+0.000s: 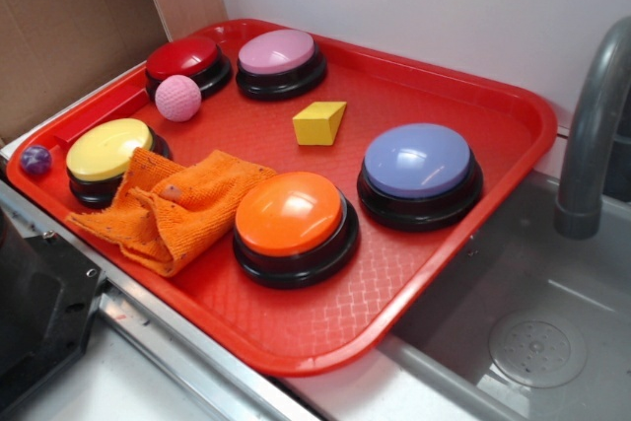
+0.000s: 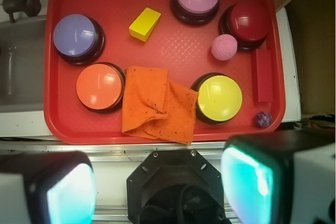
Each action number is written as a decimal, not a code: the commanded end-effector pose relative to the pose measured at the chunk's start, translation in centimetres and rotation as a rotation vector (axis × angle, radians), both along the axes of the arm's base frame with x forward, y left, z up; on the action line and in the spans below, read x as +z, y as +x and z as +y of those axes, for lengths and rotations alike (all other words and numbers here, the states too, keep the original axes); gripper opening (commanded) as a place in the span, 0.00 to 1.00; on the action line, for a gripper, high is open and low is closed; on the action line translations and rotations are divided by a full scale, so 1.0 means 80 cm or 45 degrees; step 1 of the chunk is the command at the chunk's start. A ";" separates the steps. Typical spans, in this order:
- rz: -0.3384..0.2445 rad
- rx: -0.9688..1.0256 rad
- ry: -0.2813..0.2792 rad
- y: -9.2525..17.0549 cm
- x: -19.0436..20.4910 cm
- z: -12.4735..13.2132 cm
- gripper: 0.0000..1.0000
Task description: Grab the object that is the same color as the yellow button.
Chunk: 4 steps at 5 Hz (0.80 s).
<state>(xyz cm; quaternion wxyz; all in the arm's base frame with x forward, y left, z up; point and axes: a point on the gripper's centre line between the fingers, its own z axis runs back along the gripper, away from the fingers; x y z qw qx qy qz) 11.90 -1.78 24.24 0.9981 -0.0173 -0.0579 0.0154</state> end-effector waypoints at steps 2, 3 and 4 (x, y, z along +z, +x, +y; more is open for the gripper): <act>-0.023 -0.016 -0.044 0.031 -0.018 -0.009 1.00; -0.062 0.008 -0.049 0.075 -0.051 -0.016 1.00; -0.134 0.127 -0.073 0.118 -0.087 -0.020 1.00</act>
